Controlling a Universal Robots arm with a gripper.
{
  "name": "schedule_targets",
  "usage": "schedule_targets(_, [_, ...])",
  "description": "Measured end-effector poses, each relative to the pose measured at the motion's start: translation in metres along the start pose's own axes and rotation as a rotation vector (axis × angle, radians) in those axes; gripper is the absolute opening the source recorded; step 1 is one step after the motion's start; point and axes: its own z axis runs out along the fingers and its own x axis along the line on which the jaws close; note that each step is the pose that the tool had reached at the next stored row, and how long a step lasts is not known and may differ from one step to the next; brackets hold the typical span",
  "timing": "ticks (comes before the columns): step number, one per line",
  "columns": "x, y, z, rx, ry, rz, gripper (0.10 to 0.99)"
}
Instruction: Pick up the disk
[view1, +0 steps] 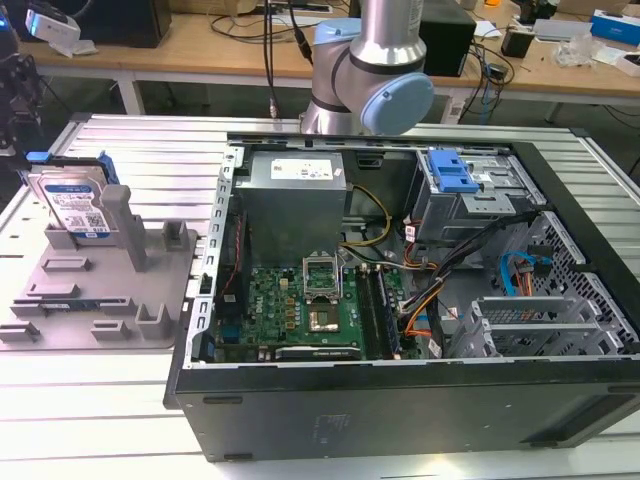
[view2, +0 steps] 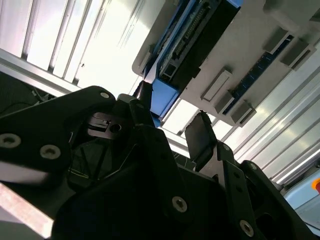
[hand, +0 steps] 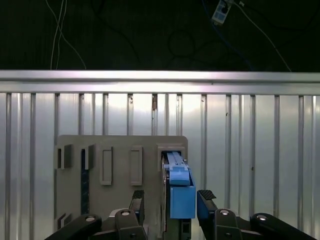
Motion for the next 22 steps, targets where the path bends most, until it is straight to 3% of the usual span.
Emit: schedule_targets(22, [-0.0060, -0.0008, 0.0222, 0.003, 0.0007, -0.016, 0.541])
